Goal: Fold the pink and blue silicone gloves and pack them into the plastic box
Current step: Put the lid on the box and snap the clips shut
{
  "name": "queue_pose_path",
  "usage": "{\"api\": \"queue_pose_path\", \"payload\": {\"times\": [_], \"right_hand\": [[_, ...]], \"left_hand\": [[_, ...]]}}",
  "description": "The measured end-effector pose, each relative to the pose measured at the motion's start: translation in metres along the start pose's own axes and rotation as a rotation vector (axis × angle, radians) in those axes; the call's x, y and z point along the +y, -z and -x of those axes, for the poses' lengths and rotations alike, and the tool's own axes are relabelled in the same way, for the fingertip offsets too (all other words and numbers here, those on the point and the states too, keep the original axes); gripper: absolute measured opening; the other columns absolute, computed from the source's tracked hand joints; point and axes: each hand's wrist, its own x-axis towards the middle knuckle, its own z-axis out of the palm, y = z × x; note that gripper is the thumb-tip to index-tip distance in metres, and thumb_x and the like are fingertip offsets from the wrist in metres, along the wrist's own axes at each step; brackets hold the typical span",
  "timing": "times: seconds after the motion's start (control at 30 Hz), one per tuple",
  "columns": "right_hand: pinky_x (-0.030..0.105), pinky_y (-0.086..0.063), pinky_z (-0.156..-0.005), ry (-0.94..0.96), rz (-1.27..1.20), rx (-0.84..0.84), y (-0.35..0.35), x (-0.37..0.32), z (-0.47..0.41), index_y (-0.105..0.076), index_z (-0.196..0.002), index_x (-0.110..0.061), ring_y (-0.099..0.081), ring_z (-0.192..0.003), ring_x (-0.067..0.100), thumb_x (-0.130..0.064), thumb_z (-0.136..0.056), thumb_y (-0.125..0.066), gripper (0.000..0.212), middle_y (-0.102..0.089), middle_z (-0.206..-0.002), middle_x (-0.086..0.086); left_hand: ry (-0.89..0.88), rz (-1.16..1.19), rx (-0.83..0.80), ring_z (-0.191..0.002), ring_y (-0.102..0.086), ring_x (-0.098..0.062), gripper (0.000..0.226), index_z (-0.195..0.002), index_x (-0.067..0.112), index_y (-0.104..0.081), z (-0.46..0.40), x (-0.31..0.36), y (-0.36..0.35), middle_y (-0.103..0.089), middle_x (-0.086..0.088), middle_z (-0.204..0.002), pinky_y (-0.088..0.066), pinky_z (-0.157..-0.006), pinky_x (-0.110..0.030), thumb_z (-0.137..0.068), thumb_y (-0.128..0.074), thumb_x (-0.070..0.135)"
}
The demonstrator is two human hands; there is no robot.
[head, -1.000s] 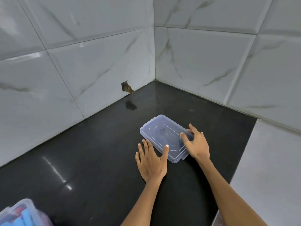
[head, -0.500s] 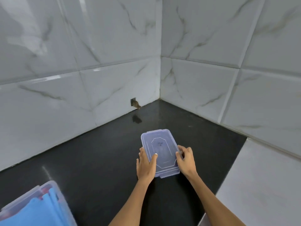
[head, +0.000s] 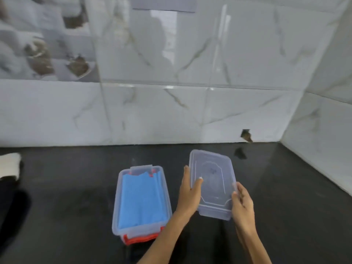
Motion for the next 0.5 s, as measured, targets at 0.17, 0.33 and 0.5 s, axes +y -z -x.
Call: {"api": "queue_pose_path", "payload": {"times": [0.17,0.33,0.5], "right_hand": [[0.026,-0.036,-0.101,0.03,-0.047,-0.202,-0.065,-0.038,0.027,-0.032,-0.145,-0.018,-0.042,-0.128,0.013,-0.014,-0.101,-0.037,0.045,-0.04,-0.145,-0.002],[0.015,-0.035,-0.103,-0.012,-0.02,-0.355,-0.118,-0.042,0.071,-0.026,-0.147,-0.016,-0.037,-0.127,0.006,-0.012,-0.101,-0.034,0.047,-0.036,-0.147,-0.001],[0.044,-0.023,-0.118,-0.046,0.106,-0.404,-0.137,-0.035,0.094,-0.02,-0.149,-0.024,-0.012,-0.146,0.02,-0.018,-0.102,-0.03,0.048,-0.016,-0.158,-0.001]], "left_hand": [[-0.064,-0.059,0.277,-0.114,-0.036,-0.001,0.059,-0.149,0.035,-0.008,0.024,0.016,0.077,-0.028,0.005,-0.151,-0.036,-0.08,-0.005,-0.1,-0.04,0.028],[-0.025,-0.013,0.432,-0.088,-0.049,0.007,0.051,-0.149,0.026,-0.022,0.051,-0.002,0.139,-0.04,0.009,-0.133,-0.043,-0.057,-0.001,-0.101,-0.036,0.015],[0.062,0.031,0.454,-0.112,-0.046,-0.002,0.049,-0.148,0.024,-0.027,0.066,-0.022,0.159,-0.039,0.006,-0.147,-0.043,-0.085,-0.017,-0.101,-0.031,0.013]]}}
